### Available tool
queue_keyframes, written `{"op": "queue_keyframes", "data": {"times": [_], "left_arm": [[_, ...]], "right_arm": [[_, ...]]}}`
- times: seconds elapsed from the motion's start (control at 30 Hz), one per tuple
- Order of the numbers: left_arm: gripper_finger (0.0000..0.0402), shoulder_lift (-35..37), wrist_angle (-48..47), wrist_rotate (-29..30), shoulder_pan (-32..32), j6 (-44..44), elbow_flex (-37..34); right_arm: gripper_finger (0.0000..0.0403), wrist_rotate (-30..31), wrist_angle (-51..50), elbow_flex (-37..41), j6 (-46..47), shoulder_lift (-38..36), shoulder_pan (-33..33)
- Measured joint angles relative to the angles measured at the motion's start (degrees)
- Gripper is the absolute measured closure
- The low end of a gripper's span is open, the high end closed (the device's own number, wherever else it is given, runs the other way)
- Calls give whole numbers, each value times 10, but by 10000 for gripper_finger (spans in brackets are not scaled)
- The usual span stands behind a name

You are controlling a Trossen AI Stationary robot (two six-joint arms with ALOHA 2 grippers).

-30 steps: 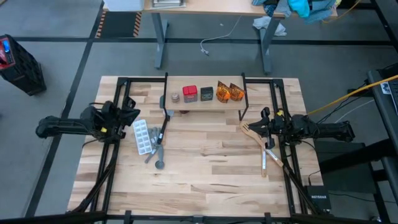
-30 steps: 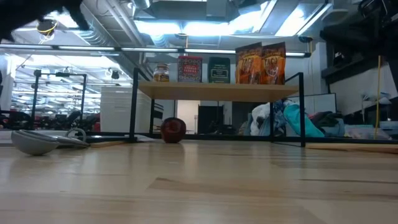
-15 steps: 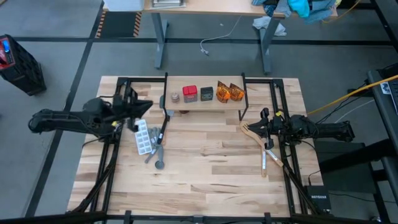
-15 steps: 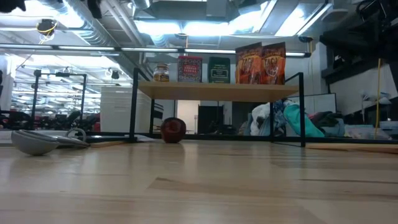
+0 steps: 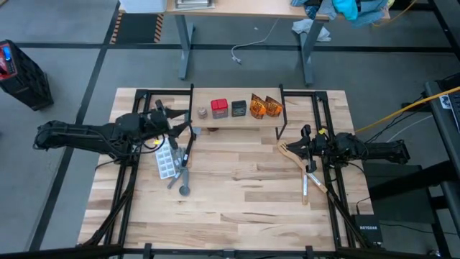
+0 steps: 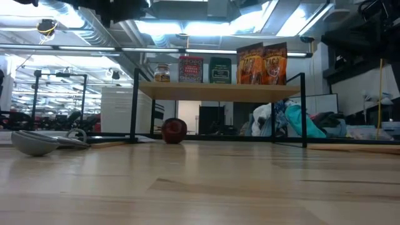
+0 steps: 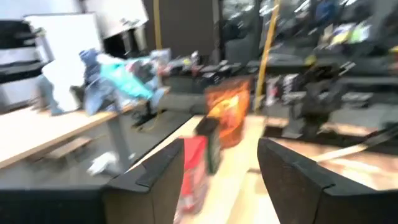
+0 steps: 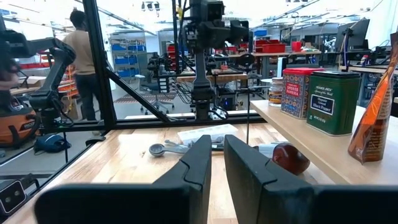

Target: Shelf spices

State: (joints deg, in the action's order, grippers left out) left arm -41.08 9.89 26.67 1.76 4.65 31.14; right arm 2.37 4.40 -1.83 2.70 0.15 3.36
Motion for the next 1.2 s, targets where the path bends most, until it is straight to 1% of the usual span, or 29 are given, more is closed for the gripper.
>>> {"op": "queue_keyframes", "data": {"times": [0.1,0.3,0.43,0.57,0.7,0.83,0.93,1.13,1.2], "left_arm": [[197,0,-52,21,16,-15,0],[202,0,-100,21,60,-56,0],[203,-4,-105,-19,90,-76,0],[204,-30,-107,-69,111,-102,0],[204,-68,-113,-103,121,-83,2],[204,-104,-111,-102,133,-39,26],[204,-127,-126,-102,144,-11,54],[204,-160,-184,-103,172,-10,104],[204,-168,-198,-120,181,-13,112]], "right_arm": [[352,0,0,0,0,0,0],[352,0,0,0,0,0,0],[352,0,0,0,0,0,0],[352,0,0,0,0,0,0],[352,1,0,0,0,0,0],[352,1,1,0,0,0,0],[352,1,1,0,0,0,0],[352,1,1,0,0,0,0],[352,1,0,0,0,0,0]]}}
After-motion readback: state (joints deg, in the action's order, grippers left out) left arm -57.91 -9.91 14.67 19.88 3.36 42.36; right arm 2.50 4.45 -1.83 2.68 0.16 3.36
